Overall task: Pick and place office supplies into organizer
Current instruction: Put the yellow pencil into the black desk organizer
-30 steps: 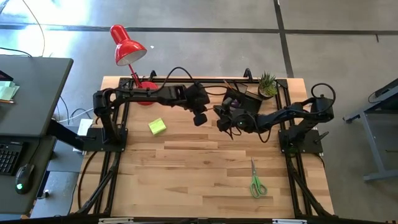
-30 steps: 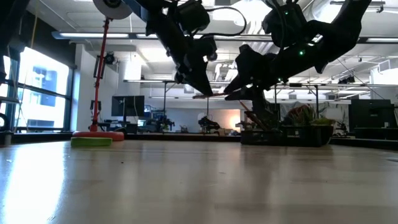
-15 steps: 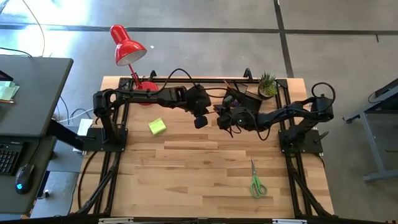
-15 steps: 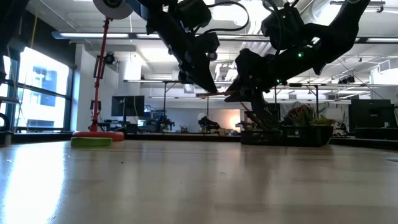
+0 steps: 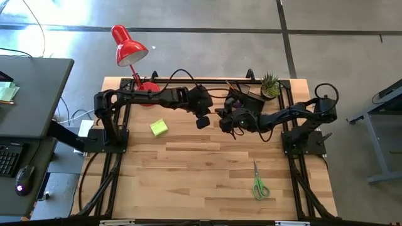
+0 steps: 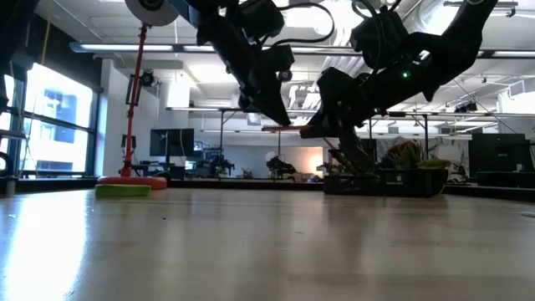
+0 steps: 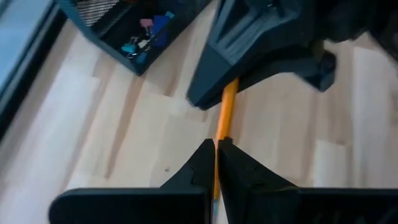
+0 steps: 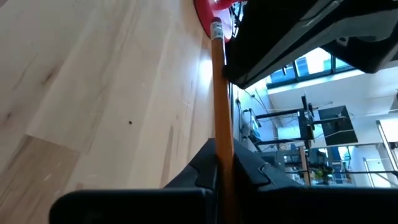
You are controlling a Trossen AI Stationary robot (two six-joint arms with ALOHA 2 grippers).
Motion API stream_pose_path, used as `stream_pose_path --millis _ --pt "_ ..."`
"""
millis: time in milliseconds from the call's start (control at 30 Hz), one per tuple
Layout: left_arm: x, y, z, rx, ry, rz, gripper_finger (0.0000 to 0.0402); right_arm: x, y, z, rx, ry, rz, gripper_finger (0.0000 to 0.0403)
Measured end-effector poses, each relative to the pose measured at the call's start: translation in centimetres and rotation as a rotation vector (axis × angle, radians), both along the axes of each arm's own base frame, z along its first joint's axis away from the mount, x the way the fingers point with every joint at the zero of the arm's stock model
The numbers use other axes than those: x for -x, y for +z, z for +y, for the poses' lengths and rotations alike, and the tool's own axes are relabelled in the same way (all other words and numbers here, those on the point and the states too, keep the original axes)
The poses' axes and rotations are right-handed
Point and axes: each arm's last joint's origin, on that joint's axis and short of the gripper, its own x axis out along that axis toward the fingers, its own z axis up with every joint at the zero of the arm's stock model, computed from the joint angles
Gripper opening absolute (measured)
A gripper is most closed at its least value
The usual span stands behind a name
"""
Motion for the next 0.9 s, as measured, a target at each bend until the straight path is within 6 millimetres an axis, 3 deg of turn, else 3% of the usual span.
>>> stream_pose_path --millis 167,400,633,900 --pt "0.7 0.8 0.0 -0.091 0.051 0.049 0.0005 0.1 -0.2 -0.1 0.012 -0.025 0.023 0.0006" --pt "1.9 4.1 -1.1 -0.131 0.051 -0.028 0.0005 0.4 0.0 -1.3 -0.071 -0.093 -0.035 0.0006" --pt "1.8 4.9 -3.1 -0.215 0.037 -0.031 0.0005 1.5 3.1 -3.1 -0.294 -0.136 -0.298 0.0009" --pt "1.6 5.2 -3.3 -0.243 0.040 -0.054 0.0005 4.5 7.2 -5.7 -0.526 -0.028 -0.530 0.0008"
